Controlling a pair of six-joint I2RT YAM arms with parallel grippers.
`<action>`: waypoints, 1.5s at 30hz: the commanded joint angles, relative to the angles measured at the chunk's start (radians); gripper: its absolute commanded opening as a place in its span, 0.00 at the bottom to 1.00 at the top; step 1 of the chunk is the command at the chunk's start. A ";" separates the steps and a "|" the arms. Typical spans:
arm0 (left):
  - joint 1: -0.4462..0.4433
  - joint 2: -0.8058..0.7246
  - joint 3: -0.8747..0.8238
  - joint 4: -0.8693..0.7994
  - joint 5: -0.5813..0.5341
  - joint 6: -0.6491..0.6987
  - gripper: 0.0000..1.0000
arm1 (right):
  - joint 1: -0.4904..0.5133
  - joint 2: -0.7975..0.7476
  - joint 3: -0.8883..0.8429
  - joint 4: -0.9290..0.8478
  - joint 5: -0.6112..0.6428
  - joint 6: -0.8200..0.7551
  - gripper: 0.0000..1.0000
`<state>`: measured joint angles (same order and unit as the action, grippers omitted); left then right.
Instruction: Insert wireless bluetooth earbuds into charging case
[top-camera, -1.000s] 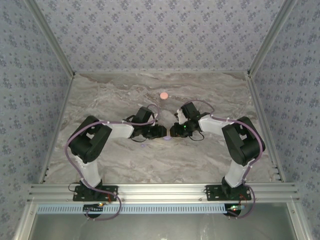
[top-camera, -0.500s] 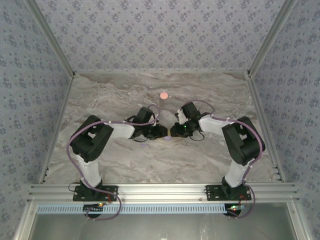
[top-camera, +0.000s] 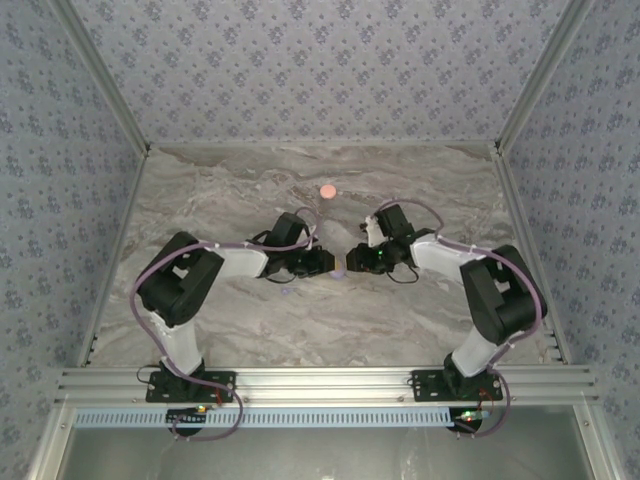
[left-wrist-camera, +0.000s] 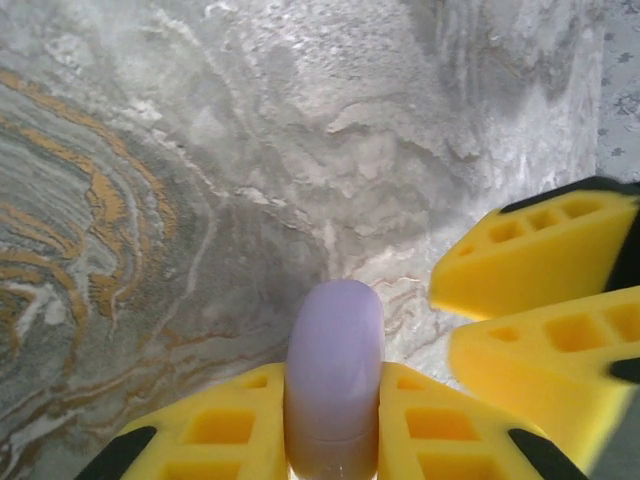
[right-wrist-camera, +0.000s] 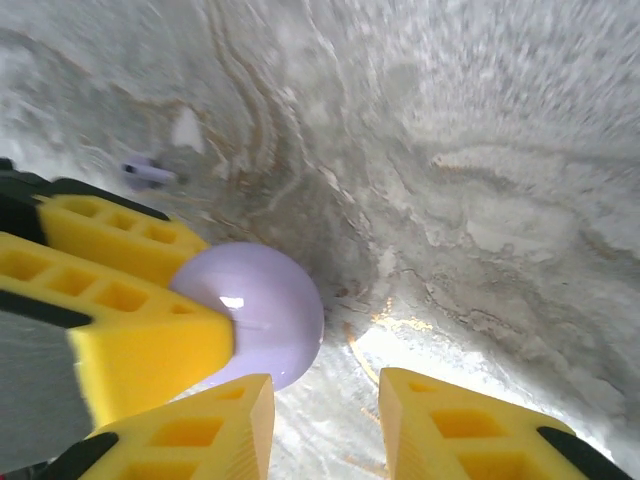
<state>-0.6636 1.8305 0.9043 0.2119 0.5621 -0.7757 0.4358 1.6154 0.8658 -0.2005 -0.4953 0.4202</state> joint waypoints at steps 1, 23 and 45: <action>0.021 -0.095 -0.017 0.012 0.003 0.058 0.19 | -0.031 -0.093 -0.015 0.019 -0.042 -0.036 0.37; 0.087 -0.496 -0.083 0.041 0.212 0.385 0.19 | -0.081 -0.304 0.071 0.013 -0.480 -0.257 0.50; 0.087 -0.544 -0.098 0.065 0.269 0.394 0.19 | -0.002 -0.201 0.218 -0.137 -0.535 -0.379 0.48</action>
<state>-0.5816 1.3151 0.7948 0.2398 0.7979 -0.4007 0.4252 1.4021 1.0428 -0.3016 -0.9970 0.0685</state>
